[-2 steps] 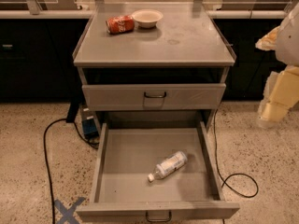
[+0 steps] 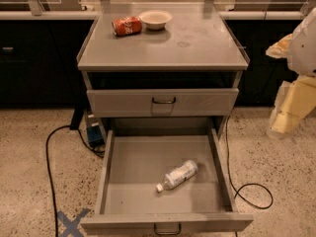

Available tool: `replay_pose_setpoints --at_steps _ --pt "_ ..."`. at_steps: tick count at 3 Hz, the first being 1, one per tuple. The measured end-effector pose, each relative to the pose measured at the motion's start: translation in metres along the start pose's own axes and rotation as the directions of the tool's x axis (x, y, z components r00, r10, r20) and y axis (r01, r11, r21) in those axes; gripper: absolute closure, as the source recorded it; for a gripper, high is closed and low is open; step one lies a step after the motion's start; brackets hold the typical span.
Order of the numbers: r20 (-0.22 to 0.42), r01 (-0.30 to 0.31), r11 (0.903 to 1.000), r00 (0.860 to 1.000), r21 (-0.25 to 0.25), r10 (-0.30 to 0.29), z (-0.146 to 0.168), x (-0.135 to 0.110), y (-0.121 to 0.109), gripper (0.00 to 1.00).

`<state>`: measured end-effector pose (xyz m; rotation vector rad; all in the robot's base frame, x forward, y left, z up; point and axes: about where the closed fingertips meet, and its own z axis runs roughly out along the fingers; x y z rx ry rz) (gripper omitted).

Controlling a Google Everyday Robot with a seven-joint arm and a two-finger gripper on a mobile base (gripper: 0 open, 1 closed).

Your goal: Pick blue plastic bottle from middle drawer and place on counter

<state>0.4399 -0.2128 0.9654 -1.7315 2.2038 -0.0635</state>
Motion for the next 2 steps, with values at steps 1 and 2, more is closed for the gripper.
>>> replay_pose_setpoints --at_steps 1,2 --pt "0.114 0.020 0.9966 0.993 -0.080 -0.011 0.055 0.009 0.007 0.00" --pt "0.250 0.047 0.9857 0.968 -0.162 -0.005 0.127 0.021 0.018 0.00"
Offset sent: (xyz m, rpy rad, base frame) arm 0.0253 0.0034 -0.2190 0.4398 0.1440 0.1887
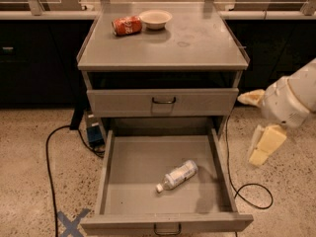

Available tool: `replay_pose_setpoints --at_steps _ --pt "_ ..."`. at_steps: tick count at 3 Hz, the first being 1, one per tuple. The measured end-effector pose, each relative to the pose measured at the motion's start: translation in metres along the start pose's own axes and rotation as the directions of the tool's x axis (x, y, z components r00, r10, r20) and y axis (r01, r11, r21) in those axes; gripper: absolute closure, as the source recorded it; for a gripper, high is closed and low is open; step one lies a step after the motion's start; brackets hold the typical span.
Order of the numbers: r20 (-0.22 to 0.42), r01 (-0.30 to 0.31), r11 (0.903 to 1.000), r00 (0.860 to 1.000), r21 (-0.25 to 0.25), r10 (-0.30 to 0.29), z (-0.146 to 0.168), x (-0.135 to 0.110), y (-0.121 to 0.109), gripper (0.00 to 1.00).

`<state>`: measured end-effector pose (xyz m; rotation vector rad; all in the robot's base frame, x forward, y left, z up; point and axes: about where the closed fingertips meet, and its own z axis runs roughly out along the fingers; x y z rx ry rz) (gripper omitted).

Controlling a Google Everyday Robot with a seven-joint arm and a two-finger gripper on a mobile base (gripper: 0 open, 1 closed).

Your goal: Pick blue plastic bottle from middle drawer and place on counter

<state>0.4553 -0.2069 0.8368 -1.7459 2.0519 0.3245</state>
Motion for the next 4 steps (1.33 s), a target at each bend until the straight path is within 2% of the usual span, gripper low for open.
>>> replay_pose_setpoints --at_steps 1,2,3,4 --pt "0.064 0.053 0.9981 0.997 -0.031 -0.051 0.059 0.019 -0.008 0.00" --pt "0.026 0.129 0.9914 0.991 -0.021 -0.128 0.114 0.022 -0.016 0.00" --pt "-0.018 0.170 0.9853 0.985 0.012 -0.170 0.160 0.033 -0.032 0.00" --pt "-0.018 0.170 0.9853 0.985 0.012 -0.170 0.160 0.033 -0.032 0.00"
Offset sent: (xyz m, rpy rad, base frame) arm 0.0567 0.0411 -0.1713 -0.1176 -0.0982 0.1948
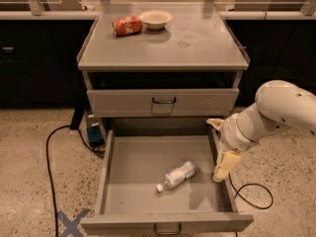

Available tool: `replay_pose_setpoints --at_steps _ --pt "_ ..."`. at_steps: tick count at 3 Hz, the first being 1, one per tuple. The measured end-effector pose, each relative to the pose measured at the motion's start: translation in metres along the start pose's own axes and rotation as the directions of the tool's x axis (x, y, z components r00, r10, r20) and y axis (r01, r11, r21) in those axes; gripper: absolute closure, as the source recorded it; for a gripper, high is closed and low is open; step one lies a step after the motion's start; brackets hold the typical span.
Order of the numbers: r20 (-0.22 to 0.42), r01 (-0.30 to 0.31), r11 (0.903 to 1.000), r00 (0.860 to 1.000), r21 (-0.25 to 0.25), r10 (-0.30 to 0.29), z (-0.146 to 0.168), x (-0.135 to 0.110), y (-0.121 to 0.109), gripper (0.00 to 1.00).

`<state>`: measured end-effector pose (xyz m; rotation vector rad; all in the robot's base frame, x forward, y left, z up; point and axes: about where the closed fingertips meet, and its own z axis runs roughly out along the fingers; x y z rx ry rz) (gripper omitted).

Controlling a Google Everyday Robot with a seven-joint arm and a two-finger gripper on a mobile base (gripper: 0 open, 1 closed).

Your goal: Pick blue plastic bottle from middle drawer and place on counter

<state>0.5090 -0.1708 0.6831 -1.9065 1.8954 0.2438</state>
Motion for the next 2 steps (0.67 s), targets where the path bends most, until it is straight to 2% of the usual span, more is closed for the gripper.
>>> replay_pose_setpoints --at_steps 1,2 --pt "0.006 -0.008 1.0000 1.000 -0.001 0.009 0.014 0.005 0.003 0.00" --pt "0.003 0.018 0.9994 1.000 -0.028 -0.018 0.055 0.009 0.002 0.00"
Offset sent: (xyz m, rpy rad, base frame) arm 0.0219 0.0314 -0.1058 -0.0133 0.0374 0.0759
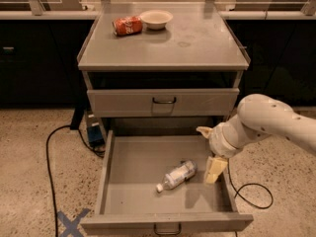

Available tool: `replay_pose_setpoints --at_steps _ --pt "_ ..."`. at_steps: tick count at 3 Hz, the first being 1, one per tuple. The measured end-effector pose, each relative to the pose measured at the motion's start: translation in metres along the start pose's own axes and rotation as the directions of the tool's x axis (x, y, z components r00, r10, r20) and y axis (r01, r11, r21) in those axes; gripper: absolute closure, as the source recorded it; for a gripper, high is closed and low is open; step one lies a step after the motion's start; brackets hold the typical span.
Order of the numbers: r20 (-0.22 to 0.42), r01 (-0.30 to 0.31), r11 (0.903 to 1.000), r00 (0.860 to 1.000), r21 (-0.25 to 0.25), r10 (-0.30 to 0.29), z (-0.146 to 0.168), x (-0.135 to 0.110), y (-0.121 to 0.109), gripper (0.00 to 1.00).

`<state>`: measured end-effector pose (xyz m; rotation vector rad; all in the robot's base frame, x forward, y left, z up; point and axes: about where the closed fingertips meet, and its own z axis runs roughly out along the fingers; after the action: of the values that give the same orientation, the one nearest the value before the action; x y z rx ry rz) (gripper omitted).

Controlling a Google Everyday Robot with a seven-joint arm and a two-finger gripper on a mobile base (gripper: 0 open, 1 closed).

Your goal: Pick blue plastic bottle from middle drawer and place on counter

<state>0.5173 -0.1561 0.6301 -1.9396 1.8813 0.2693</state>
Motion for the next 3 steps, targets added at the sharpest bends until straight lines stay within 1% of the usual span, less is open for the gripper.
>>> replay_pose_setpoints --at_steps 1,2,3 --pt "0.009 0.029 0.9992 1.000 -0.029 -0.028 0.045 0.005 -0.008 0.00" --pt "0.017 0.035 0.9961 0.999 -0.081 -0.034 0.097 0.011 -0.015 0.00" --pt "0.017 0.035 0.9961 0.999 -0.081 -0.034 0.097 0.011 -0.015 0.00"
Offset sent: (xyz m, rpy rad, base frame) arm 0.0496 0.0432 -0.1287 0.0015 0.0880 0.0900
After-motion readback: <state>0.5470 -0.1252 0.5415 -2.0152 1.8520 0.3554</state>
